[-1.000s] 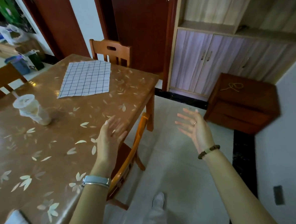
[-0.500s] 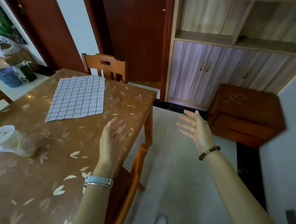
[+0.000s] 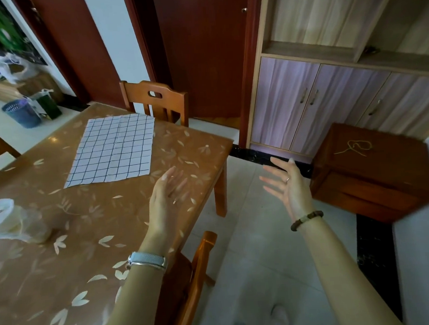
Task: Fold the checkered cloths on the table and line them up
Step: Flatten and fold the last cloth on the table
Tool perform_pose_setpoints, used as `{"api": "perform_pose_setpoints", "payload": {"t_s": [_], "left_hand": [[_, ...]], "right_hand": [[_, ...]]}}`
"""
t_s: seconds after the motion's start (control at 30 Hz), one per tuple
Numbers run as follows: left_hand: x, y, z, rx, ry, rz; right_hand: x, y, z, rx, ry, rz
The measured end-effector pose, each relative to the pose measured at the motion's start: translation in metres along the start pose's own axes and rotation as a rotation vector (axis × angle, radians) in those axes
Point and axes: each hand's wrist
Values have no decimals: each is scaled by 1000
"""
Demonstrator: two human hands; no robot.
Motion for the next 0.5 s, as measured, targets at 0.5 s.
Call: {"api": "perform_pose_setpoints", "payload": {"t_s": [0.5], "left_hand": [[42,-126,-40,-19,-1,104]], "right_hand": [[148,30,-33,48,-75,-106]]}}
Point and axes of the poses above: each hand's wrist, its own x-axis towards the middle knuckle, its own y-axis out of the back of the hand, z = x × y, and after that the axes turned 12 degrees about z, right-handed
